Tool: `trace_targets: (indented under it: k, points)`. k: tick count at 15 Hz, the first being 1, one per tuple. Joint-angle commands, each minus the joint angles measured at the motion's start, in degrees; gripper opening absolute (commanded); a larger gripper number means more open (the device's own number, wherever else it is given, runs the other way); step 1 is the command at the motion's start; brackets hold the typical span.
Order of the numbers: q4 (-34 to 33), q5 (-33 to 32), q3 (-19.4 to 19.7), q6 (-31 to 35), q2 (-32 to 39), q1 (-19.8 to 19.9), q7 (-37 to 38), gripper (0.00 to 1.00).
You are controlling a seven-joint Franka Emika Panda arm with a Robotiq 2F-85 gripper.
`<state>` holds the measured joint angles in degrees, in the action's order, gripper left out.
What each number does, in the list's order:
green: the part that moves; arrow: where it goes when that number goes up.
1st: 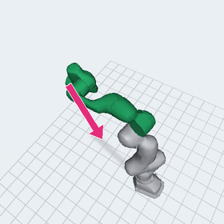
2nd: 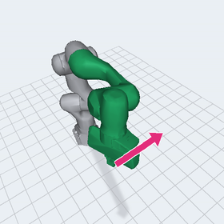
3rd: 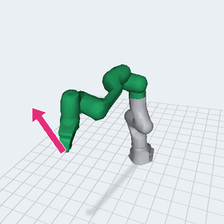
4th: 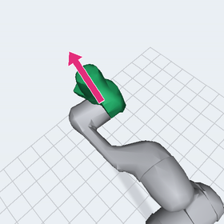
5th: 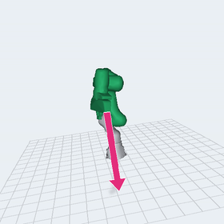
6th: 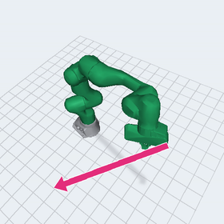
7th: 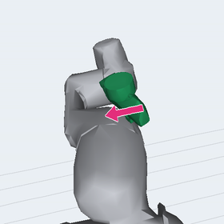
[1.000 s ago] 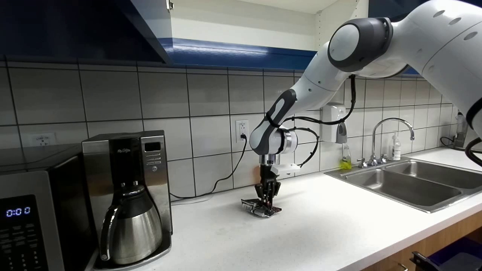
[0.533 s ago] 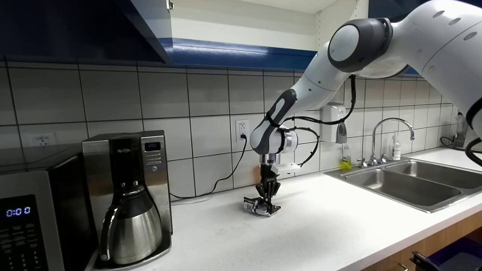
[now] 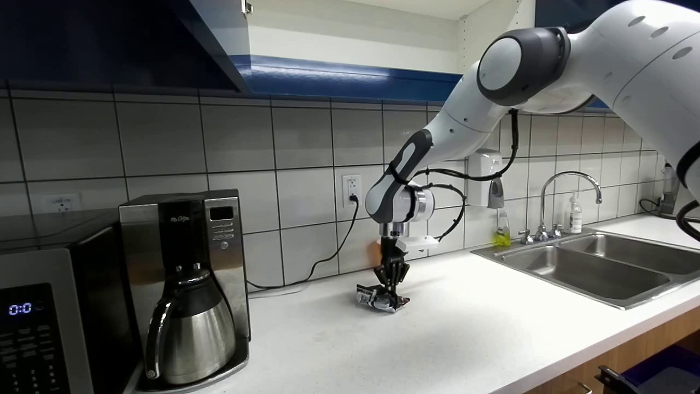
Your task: Put the black packet inside the cabinet
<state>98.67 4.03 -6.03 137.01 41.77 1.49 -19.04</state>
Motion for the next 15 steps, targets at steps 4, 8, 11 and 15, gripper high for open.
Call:
trace_targets:
  k: [4, 8, 11, 15]
  points:
    - [-1.41, -0.93, -0.13, -2.62, -2.09, 0.99, -0.07, 0.01]
    - [-1.13, -0.77, -0.10, -3.40, -3.52, 0.92, 0.19, 0.01]
    - [0.05, -0.37, -0.15, -4.25, -5.08, 1.03, 0.44, 0.01]
    - [2.26, 0.43, -0.26, -6.14, -7.83, 1.32, 0.68, 0.01]
